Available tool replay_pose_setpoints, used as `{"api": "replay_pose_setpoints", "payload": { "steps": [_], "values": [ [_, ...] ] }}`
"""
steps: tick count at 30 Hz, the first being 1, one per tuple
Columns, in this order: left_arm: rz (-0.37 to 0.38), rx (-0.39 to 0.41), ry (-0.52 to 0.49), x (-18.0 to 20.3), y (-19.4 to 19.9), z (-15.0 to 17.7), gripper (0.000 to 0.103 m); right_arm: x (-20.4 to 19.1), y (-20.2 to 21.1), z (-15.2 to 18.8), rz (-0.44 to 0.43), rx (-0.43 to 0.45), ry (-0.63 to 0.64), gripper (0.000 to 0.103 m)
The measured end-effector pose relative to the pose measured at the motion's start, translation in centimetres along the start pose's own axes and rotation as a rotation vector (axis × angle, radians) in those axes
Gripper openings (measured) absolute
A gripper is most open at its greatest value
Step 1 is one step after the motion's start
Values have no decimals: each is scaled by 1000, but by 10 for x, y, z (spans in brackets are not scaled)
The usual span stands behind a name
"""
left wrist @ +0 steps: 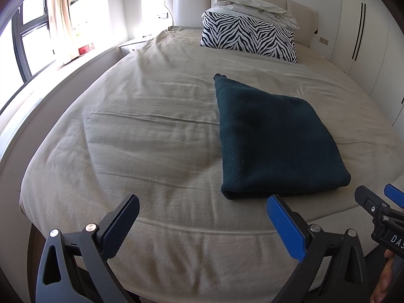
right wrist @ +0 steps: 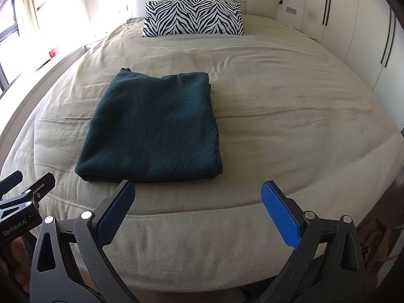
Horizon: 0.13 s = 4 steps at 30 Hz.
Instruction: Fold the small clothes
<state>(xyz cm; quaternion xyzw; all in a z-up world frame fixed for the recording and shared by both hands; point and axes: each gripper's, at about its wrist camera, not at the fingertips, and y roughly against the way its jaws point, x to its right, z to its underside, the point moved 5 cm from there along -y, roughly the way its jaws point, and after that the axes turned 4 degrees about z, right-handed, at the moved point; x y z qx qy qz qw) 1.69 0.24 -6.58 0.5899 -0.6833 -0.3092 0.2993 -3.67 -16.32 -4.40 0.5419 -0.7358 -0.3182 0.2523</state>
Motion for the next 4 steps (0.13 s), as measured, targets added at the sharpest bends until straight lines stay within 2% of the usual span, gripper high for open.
{"api": "replay_pose_setpoints", "payload": {
  "steps": [4],
  "values": [
    [-8, 8, -16, 0, 0, -1, 103, 2, -1, 1, -2, -4, -1, 102]
  ]
}}
